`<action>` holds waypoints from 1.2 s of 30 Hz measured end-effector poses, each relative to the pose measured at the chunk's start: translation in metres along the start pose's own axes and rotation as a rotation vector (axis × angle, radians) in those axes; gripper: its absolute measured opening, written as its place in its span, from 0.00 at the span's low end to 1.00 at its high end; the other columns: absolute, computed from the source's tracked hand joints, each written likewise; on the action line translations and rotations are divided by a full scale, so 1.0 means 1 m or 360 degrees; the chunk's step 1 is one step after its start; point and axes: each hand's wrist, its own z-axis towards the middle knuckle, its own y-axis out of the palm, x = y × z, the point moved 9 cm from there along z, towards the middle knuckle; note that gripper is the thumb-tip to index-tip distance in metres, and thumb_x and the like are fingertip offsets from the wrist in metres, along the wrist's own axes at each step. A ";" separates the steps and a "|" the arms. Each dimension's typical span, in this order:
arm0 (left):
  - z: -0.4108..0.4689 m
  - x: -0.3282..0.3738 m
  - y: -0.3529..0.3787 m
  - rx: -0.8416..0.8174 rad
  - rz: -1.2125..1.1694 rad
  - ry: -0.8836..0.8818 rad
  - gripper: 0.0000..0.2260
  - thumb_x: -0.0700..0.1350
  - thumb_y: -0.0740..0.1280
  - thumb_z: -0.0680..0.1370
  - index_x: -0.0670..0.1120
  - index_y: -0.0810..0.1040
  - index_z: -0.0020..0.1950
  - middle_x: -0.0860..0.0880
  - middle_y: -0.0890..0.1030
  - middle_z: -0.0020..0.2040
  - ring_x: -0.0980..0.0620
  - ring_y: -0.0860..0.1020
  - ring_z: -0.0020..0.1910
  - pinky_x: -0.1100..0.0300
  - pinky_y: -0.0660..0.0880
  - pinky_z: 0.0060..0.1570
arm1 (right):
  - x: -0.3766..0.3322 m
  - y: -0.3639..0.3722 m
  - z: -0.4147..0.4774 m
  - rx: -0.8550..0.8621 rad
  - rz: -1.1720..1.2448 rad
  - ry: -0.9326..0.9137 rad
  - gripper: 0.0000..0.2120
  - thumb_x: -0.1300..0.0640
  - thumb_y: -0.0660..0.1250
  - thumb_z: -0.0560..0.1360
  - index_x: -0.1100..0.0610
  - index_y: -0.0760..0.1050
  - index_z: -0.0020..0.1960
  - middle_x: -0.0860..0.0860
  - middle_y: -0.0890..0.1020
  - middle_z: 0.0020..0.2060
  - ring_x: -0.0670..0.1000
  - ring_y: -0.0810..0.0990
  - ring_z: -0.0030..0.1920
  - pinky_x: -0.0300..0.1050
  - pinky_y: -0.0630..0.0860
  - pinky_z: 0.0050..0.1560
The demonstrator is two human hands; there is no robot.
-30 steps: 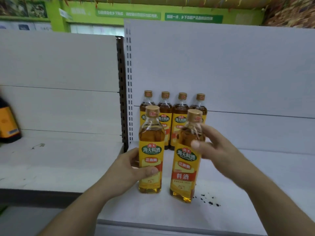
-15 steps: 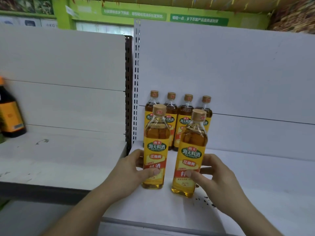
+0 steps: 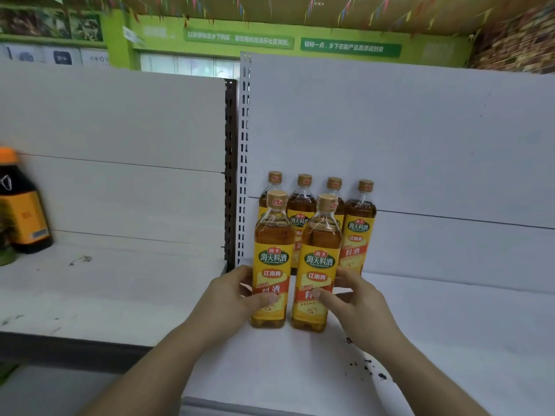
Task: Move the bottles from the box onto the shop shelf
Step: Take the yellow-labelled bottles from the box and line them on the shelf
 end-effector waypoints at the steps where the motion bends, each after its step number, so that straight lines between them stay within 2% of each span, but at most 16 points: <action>1: 0.002 -0.001 -0.001 0.0008 -0.0005 -0.0001 0.18 0.60 0.75 0.73 0.60 0.76 0.61 0.60 0.82 0.54 0.61 0.81 0.49 0.68 0.75 0.42 | 0.000 0.002 0.003 -0.0006 0.0000 -0.0001 0.20 0.46 0.74 0.76 0.42 0.75 0.67 0.38 0.82 0.56 0.35 0.84 0.45 0.28 0.77 0.37; 11: 0.023 -0.009 -0.003 0.0059 -0.0150 -0.0003 0.19 0.57 0.77 0.73 0.58 0.80 0.61 0.59 0.85 0.51 0.62 0.84 0.47 0.69 0.78 0.42 | 0.001 0.023 0.030 -0.0052 -0.0005 -0.0012 0.15 0.49 0.71 0.79 0.45 0.77 0.65 0.36 0.84 0.53 0.34 0.83 0.47 0.28 0.76 0.40; 15: 0.034 -0.012 -0.001 0.0062 -0.0180 -0.0012 0.17 0.57 0.77 0.73 0.57 0.81 0.60 0.59 0.85 0.51 0.60 0.84 0.47 0.66 0.80 0.45 | 0.003 0.027 0.039 -0.0044 0.0011 -0.0028 0.14 0.50 0.70 0.80 0.46 0.77 0.66 0.36 0.84 0.54 0.37 0.83 0.51 0.30 0.77 0.45; 19: 0.044 -0.015 -0.001 0.0061 -0.0164 -0.0014 0.14 0.56 0.77 0.73 0.59 0.81 0.57 0.60 0.85 0.50 0.63 0.84 0.46 0.69 0.77 0.43 | 0.005 0.029 0.049 -0.0040 -0.0007 -0.0027 0.14 0.50 0.70 0.81 0.46 0.76 0.66 0.37 0.83 0.55 0.39 0.81 0.54 0.31 0.75 0.47; 29: 0.068 -0.015 0.000 0.0071 -0.0086 -0.0013 0.12 0.54 0.77 0.75 0.56 0.81 0.56 0.60 0.85 0.48 0.64 0.83 0.46 0.71 0.75 0.42 | 0.014 0.039 0.074 -0.0018 -0.0085 0.0035 0.16 0.49 0.65 0.83 0.49 0.75 0.69 0.42 0.82 0.58 0.44 0.80 0.56 0.41 0.77 0.57; 36: 0.081 -0.017 0.003 0.0034 0.0092 -0.0017 0.14 0.58 0.73 0.77 0.55 0.81 0.60 0.59 0.85 0.53 0.60 0.83 0.50 0.62 0.79 0.51 | 0.016 0.041 0.084 0.0007 -0.0145 0.0042 0.18 0.47 0.64 0.83 0.50 0.74 0.71 0.43 0.82 0.60 0.48 0.81 0.60 0.46 0.79 0.61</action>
